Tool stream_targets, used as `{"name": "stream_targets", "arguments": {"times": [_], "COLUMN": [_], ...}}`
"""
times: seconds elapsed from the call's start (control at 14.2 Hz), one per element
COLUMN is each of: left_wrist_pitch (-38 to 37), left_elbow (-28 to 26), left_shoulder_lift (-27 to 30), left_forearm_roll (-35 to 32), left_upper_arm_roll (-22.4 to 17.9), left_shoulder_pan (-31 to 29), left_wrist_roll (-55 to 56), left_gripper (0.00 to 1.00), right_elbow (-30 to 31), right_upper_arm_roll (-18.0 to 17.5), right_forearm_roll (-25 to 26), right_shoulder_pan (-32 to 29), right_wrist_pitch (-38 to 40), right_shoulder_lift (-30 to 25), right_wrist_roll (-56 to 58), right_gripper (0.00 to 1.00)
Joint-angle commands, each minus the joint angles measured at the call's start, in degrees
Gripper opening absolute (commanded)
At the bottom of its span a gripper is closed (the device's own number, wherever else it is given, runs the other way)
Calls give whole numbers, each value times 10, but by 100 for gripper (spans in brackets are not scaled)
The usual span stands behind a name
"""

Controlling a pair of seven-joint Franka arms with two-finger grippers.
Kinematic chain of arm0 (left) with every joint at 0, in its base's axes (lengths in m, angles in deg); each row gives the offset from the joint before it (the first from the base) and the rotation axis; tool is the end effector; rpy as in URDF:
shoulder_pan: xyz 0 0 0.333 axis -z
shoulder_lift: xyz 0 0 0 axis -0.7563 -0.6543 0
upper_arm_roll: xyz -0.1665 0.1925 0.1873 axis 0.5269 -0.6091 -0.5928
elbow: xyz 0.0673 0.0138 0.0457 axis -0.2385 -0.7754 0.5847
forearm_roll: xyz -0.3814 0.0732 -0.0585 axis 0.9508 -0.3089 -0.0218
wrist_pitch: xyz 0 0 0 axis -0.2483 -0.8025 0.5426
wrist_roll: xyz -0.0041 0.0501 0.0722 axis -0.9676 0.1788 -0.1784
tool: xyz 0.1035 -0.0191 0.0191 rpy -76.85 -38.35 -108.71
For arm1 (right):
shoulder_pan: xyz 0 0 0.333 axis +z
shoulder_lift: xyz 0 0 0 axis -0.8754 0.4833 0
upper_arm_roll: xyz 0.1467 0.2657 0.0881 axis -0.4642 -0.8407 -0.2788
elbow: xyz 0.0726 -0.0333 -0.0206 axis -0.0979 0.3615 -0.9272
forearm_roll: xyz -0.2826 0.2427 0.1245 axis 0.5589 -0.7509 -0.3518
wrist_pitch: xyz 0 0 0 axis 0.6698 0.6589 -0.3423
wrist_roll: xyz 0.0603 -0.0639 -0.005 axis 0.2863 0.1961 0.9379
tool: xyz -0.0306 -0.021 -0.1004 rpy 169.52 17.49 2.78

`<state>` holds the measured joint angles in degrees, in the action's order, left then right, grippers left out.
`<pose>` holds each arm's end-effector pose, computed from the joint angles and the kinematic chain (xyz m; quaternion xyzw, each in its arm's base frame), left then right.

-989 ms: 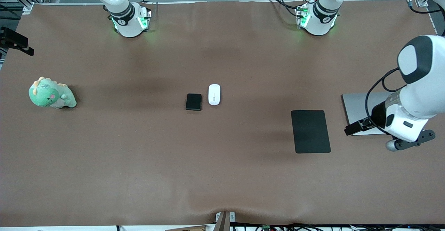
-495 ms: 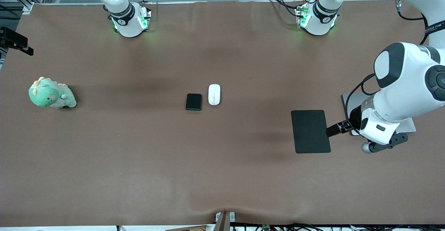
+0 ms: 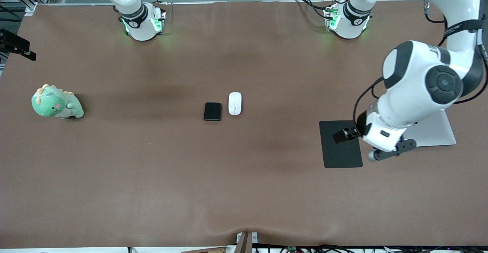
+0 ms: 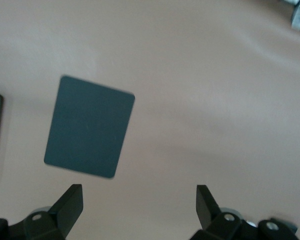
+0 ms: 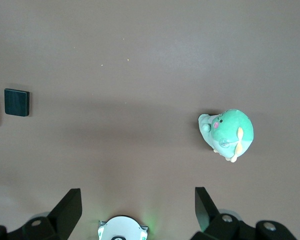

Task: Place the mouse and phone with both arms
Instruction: 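Move the left gripper from rest over the black mouse pad, then move the left gripper above the white mouse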

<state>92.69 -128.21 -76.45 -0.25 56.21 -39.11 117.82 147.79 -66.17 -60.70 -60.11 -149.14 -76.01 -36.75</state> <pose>0.6443 -0.2157 0.4663 0.9896 0.1327 -0.0157 0.0535 0.5143 -0.0718 0.6608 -0.9972 -0.0524 0.0510 0.0131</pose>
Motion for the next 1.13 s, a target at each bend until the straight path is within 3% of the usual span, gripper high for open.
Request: {"name": "stream_targets", "arguments": {"times": [0.0,0.28,0.57,1.06], "left_wrist_pitch": [-48,-62,-56,24], "left_elbow": [3,-12,-14,-13], "left_shoulder_lift": [-5,-8,-46,-82], "left_forearm_roll": [4,5,1,-13], "left_upper_arm_roll": [-2,-2,-3,-3], "left_shoulder_pan": [31,88,164,244], "left_wrist_roll": [6,20,41,43], "left_gripper": [100,100,100,100], "right_elbow": [8,8,7,-9], "right_upper_arm_roll": [-6,-6,-6,-5], "right_forearm_roll": [-3,-3,-4,-2], "right_shoulder_pan": [-6,-8,-8,-15], "right_wrist_pitch": [-2,-1,-8,-4], "right_shoulder_lift": [-9,-9,-6,16], "right_wrist_roll": [0,0,0,4], "right_gripper": [100,100,100,100]}}
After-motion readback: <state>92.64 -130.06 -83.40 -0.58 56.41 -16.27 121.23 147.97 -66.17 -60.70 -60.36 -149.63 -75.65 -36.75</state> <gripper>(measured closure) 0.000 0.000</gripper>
